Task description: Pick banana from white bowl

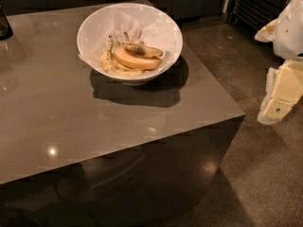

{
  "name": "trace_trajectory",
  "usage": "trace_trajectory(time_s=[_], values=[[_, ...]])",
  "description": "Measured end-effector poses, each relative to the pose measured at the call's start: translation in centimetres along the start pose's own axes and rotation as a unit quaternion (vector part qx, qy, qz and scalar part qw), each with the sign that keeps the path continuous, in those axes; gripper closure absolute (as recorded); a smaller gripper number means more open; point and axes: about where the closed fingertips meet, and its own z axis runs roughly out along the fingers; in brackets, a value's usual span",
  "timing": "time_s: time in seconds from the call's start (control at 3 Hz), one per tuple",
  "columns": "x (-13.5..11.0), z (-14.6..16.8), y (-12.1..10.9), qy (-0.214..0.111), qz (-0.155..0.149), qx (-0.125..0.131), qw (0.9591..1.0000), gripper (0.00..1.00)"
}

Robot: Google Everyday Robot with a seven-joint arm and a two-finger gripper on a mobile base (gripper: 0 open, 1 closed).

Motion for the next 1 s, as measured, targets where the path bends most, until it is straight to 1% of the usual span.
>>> trace_trajectory(time_s=[0.33, 0.67, 1.0], values=[[0.0, 0.0, 0.0, 0.000, 0.000, 0.000, 1.0000, 0.00], [-1.5, 0.0, -1.8, 0.016, 0.018, 0.000, 0.9997, 0.00], [-3.8, 0.2, -4.6, 0.036, 0.022, 0.017, 0.9990, 0.00]])
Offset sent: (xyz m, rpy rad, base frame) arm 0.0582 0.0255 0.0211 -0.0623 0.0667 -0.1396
